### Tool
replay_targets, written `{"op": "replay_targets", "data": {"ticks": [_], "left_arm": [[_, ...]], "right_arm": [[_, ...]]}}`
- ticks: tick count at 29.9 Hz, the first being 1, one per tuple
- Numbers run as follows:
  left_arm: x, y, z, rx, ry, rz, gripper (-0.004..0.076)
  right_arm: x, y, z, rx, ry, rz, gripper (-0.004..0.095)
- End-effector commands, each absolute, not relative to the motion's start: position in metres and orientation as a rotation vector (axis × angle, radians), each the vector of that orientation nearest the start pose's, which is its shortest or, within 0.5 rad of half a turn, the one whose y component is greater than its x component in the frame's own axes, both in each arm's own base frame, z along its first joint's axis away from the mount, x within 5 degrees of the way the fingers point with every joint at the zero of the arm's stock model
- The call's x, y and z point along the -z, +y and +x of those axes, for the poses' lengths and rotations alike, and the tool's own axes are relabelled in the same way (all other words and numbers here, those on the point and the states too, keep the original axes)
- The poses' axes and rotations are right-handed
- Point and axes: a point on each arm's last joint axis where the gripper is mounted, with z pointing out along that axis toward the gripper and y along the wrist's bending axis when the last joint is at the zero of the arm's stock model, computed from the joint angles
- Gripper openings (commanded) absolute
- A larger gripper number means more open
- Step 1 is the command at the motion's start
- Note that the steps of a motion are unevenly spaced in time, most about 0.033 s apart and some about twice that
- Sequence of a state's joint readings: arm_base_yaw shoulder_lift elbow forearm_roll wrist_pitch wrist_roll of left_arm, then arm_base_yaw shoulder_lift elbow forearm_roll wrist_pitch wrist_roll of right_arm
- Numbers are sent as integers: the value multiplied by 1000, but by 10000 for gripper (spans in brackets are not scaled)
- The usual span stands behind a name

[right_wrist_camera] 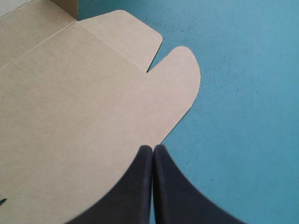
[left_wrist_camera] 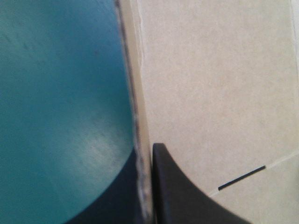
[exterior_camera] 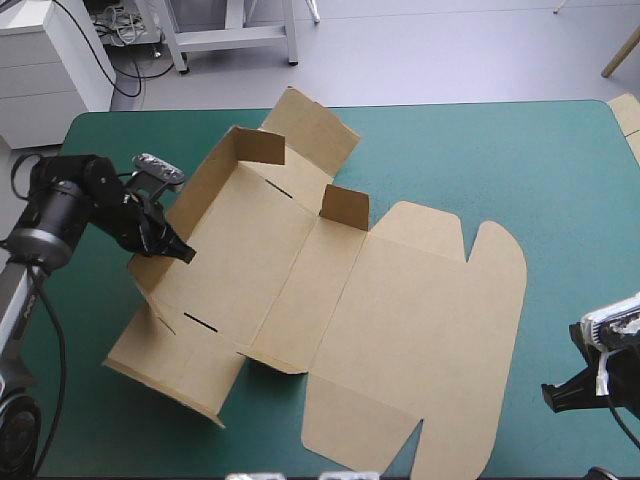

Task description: Fold the box

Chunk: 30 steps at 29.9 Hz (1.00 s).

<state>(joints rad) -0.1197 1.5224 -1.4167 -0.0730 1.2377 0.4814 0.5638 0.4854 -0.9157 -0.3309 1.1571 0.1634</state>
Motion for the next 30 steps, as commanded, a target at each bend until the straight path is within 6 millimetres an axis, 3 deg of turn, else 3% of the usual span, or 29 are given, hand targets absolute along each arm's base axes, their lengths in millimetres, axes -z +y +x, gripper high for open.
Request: {"op": "replay_targets", "data": {"ticks": [1, 7, 13, 23, 30], "left_arm": [[-364, -57, 308, -190, 2607, 952, -8], [-377, -81, 331, -561, 2410, 1116, -8], [-388, -121, 333, -705, 2113, 1263, -8], [-385, -203, 301, -714, 1730, 1515, -8], [-368, -239, 274, -821, 1467, 1555, -8]], "right_arm": [[-392, 3, 57, -24, 2047, -375, -21], [-392, 3, 57, -26, 2046, -372, -21], [-392, 3, 57, -27, 2044, -372, -21], [-393, 3, 57, -31, 2033, -372, -21], [-396, 4, 58, -42, 2004, -373, -21]]}}
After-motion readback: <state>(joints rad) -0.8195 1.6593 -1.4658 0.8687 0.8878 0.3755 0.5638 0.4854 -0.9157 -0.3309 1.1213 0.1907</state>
